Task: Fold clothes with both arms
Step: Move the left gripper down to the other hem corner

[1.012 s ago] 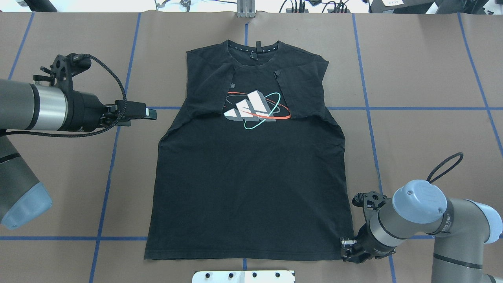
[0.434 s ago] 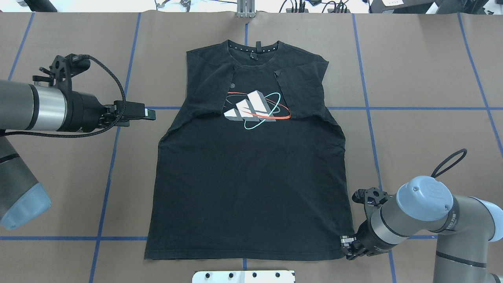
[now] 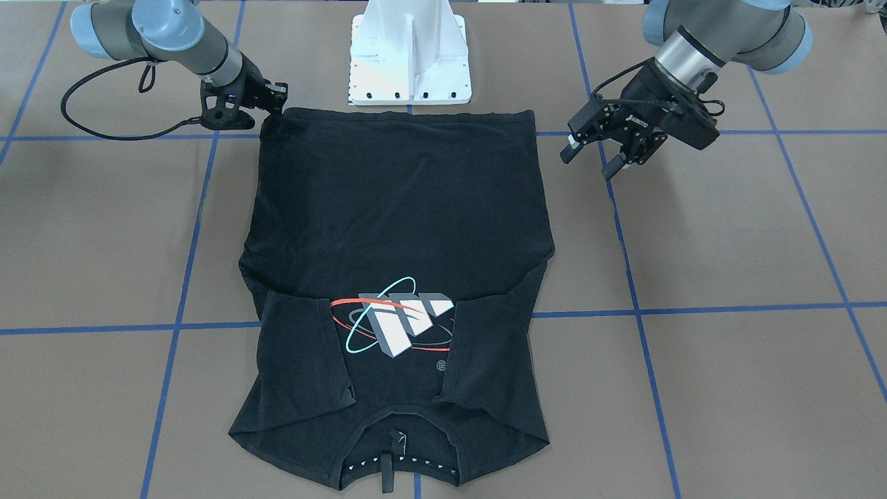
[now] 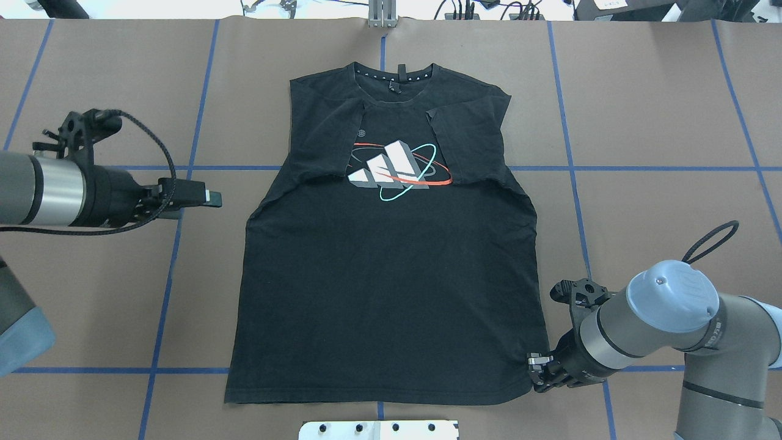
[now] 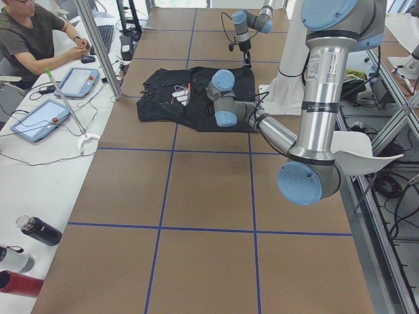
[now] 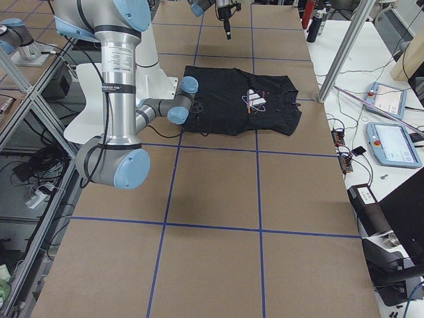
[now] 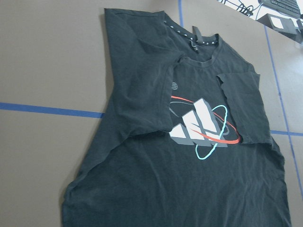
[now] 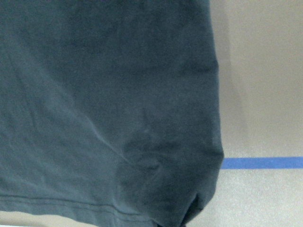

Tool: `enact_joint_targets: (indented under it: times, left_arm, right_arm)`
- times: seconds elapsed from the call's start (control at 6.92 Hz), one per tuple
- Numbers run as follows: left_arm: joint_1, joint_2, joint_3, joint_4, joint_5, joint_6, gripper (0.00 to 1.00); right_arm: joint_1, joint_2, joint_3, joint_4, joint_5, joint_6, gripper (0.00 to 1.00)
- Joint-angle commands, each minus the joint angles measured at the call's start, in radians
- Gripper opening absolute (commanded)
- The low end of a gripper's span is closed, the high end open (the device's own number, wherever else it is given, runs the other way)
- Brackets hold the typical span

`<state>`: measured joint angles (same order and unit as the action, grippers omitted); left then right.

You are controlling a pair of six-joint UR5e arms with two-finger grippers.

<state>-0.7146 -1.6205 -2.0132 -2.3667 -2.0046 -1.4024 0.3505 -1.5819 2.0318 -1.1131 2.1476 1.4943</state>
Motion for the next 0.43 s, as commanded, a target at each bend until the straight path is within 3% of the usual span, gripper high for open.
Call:
enact_joint_targets:
  times: [0.0, 0.29]
  left_arm:
    - [0.128, 0.095, -0.039, -0.006, 0.039, -0.103, 0.99]
    - [0.344, 0.102, -0.042, -0.035, 0.223, -0.29, 1.0]
  right_arm:
    - [0.013, 0.002, 0.022, 0.004, -0.006, 0.05, 0.0]
    - [0.019, 0.026, 0.031, 0.003, 0.0, 0.052, 0.0]
